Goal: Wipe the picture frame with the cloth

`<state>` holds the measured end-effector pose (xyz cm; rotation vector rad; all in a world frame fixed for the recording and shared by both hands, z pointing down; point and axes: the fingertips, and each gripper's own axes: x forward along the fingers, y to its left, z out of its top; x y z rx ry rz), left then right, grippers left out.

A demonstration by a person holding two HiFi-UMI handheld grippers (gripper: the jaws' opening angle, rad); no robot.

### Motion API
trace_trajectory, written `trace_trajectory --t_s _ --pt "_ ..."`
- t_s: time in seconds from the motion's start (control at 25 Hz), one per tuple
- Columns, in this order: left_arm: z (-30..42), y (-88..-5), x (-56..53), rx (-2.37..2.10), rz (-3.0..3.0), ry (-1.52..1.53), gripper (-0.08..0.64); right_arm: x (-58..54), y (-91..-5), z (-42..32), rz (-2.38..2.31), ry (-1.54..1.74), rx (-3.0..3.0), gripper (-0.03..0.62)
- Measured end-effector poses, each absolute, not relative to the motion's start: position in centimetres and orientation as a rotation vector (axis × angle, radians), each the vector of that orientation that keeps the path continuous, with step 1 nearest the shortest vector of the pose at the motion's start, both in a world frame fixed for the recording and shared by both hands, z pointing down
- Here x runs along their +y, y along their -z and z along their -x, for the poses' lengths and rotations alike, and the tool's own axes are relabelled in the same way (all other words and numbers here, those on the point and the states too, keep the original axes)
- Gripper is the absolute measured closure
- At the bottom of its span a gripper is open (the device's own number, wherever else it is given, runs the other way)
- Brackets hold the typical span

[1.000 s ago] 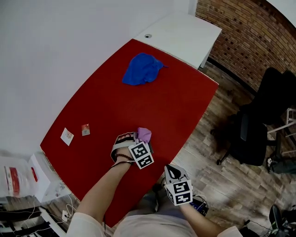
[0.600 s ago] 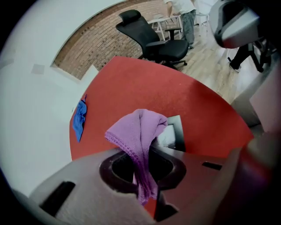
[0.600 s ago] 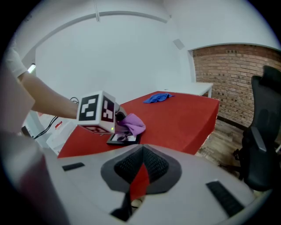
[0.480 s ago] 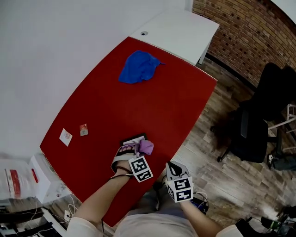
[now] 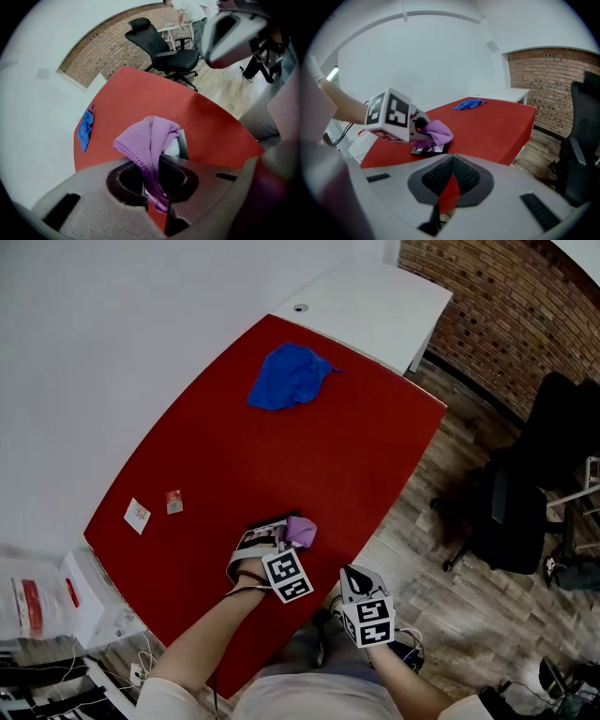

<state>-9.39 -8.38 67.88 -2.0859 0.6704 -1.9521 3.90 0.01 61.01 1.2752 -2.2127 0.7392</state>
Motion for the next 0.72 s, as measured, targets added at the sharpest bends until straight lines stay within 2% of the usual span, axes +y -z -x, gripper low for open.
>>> trace_trajectory --t_s 0.32,0.72 --pt "9.5 -68.5 -14.1 0.737 2.067 2.001 0.506 1.3 -61.3 -4.8 -1.302 -0.766 -2.186 0.588" --pt "6.1 -69.1 -7.3 0.564 2.088 1.974 0.506 1.0 -61.7 -5.7 -1.311 -0.779 -2.185 0.588"
